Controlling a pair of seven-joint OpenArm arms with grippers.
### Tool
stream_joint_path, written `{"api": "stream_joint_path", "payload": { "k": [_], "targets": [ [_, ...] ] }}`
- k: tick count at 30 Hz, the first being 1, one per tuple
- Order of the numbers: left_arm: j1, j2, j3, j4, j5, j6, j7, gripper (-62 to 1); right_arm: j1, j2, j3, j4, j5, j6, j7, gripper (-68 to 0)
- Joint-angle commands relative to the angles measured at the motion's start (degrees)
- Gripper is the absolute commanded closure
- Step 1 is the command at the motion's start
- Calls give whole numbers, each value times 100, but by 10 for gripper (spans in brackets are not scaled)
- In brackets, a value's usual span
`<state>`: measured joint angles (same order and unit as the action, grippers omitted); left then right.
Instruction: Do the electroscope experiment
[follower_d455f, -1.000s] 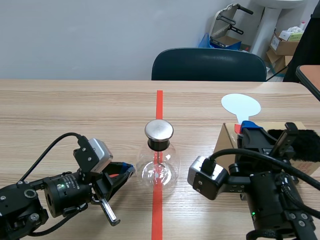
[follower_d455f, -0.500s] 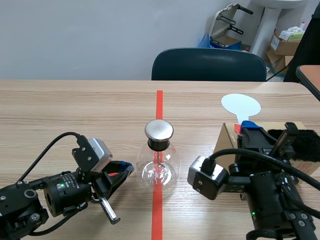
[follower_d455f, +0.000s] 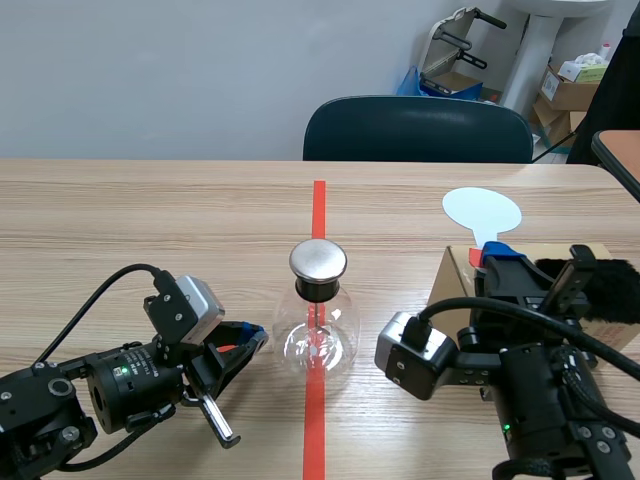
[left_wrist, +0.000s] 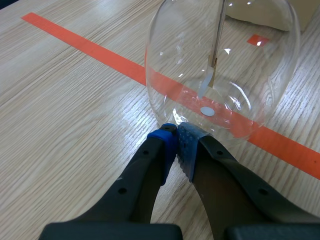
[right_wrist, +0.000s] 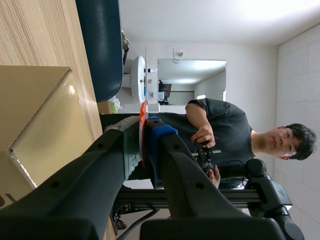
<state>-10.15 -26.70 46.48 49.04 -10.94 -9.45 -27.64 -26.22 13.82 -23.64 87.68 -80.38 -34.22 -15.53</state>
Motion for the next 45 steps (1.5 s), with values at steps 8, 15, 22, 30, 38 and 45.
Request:
{"api": "stream_joint_path", "payload": {
  "k": [8, 15, 22, 30, 38, 45],
  "targets": [
    [-13, 0, -11, 83, -33, -11, -76, -29, 96, 13, 33, 85, -4, -39, 129, -15],
    [-13, -2, -11, 83, -33, -11, -76, -29, 96, 13, 33, 85, -4, -39, 962, -15],
    [-13, 0, -11, 83, -33, -11, -76, -29, 96, 13, 33, 85, -4, -39, 2024, -15],
    [-13, 0, -11, 83, -33, -11, -76, -29, 96, 13, 33, 85, -2, -39, 2942, -15],
    [-13, 0, -11, 83, -33, -11, -76, -29, 96, 13, 33, 85, -2, -39, 3442, -15],
    [-13, 0, -11, 83, -33, -11, -76, -29, 96, 13, 33, 85, -2, -39, 3523, -15]
  ]
}}
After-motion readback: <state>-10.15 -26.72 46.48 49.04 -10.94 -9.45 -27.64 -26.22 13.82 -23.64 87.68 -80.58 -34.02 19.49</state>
